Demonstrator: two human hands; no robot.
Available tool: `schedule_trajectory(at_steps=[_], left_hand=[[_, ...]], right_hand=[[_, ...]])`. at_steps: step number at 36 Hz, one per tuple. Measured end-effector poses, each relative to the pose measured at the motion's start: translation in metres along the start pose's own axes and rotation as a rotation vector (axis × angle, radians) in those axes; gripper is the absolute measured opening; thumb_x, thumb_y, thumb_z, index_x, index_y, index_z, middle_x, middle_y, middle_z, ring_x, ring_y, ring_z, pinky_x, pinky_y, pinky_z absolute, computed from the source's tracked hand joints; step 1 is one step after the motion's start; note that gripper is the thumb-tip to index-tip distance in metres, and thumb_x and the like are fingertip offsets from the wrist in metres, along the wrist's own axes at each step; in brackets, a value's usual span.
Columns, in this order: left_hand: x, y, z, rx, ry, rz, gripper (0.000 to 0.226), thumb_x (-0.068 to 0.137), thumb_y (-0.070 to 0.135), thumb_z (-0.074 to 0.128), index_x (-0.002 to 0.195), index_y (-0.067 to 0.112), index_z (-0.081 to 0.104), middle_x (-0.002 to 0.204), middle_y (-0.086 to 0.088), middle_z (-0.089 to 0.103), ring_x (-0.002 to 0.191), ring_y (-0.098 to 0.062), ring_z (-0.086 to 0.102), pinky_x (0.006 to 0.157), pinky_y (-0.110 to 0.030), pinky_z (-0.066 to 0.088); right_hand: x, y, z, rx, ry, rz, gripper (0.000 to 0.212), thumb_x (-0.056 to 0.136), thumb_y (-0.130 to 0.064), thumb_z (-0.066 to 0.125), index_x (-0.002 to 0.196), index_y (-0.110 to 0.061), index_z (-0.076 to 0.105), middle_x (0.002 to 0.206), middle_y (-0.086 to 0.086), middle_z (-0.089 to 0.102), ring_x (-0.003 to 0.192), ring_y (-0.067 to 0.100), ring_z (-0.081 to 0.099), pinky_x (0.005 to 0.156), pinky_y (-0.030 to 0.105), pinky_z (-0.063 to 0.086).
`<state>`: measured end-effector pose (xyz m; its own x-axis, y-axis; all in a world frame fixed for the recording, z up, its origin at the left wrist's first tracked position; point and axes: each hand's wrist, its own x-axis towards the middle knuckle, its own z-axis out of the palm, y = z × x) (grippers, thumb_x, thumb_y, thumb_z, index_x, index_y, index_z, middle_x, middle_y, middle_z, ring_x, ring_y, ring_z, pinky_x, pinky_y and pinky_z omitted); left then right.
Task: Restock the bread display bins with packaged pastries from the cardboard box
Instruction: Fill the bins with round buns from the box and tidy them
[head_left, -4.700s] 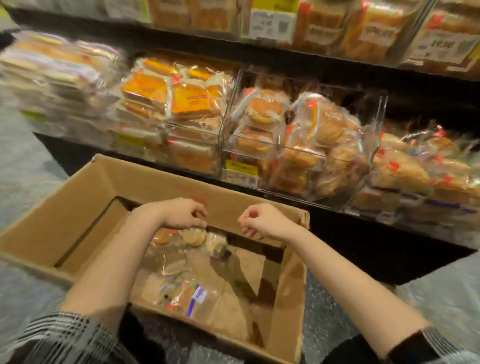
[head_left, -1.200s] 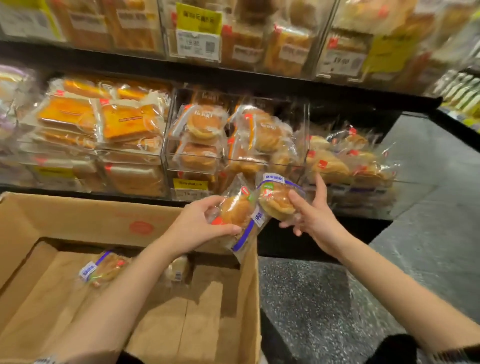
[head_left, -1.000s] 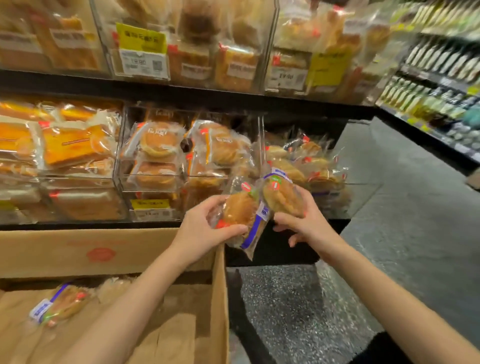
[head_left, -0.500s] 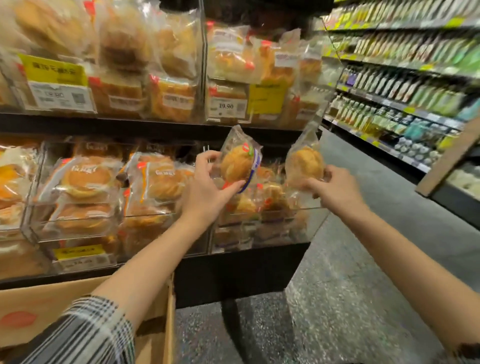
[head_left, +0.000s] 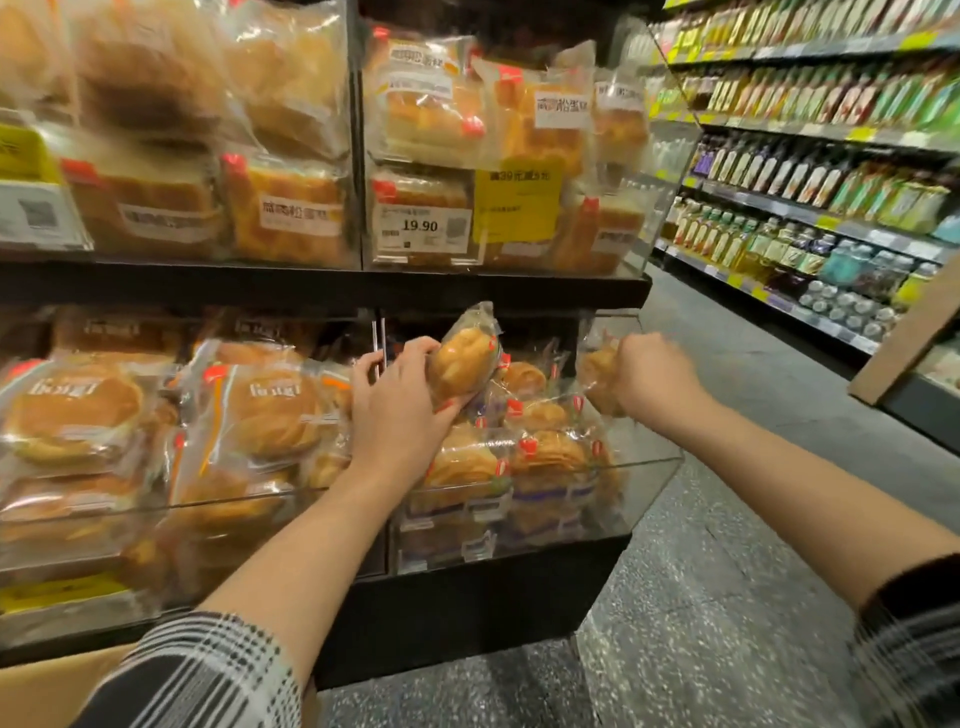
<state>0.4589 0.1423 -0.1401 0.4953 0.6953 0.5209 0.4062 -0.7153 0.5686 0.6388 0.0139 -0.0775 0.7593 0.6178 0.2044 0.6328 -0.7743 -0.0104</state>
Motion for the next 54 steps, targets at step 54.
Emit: schedule_trajectory(at_steps=[54], left_hand=[[-0.003,-0.009,0.008,0.098,-0.055,0.32,0.063,0.079,0.045,0.072,0.13,0.014,0.053,0.121,0.001,0.063,0.117,-0.015,0.056,0.116,-0.032,0.005]], right_hand=[[-0.048,-0.028,-0.017,1.136,0.299,-0.052,0.04,0.08,-0.019,0.072,0.107,-0.02,0.042,0.095,-0.012,0.051,0.085,0.005,0.056,0.074,0.025,0.052]])
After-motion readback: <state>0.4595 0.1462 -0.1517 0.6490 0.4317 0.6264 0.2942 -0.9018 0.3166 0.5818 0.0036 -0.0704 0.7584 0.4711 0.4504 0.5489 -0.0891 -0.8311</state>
